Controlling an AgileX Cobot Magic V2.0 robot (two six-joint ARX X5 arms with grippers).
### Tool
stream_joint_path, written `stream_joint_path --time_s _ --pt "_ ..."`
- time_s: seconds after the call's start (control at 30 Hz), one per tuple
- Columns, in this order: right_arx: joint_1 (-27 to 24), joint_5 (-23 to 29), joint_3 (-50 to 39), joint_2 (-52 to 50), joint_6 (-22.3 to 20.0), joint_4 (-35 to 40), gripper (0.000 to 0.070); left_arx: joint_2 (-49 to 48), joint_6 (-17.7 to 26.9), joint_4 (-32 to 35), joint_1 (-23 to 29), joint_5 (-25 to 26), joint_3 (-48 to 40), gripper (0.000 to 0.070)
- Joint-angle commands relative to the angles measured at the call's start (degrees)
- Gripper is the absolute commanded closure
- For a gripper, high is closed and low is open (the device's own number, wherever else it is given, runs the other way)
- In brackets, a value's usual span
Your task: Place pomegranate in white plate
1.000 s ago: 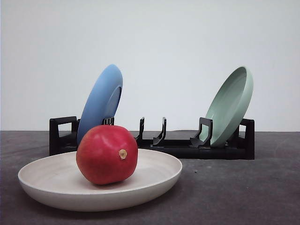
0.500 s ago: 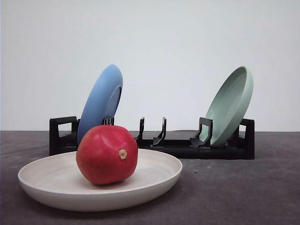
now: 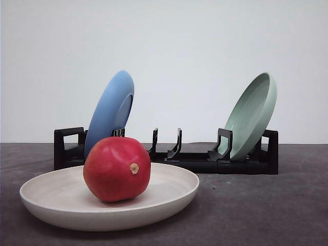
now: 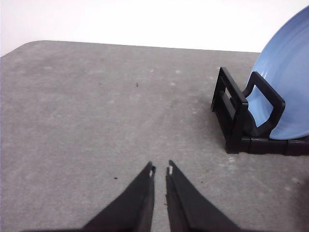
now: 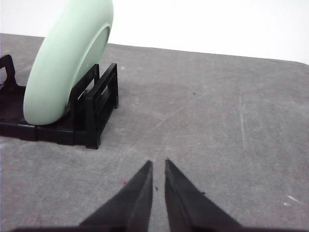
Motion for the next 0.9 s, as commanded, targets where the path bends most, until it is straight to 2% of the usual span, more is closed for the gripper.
stream_joint_path --time_s 0.0,0.87 --pt "-0.07 0.04 -0.26 0.02 -0.20 0.69 0.0659 -0.04 0.24 -0.02 0.11 -0.17 -0.63 0.0673" --pt "-0.07 0.04 -0.26 0.02 -0.20 0.69 0.0659 -0.04 0.24 -0.02 0.11 -0.17 -0.63 0.0673"
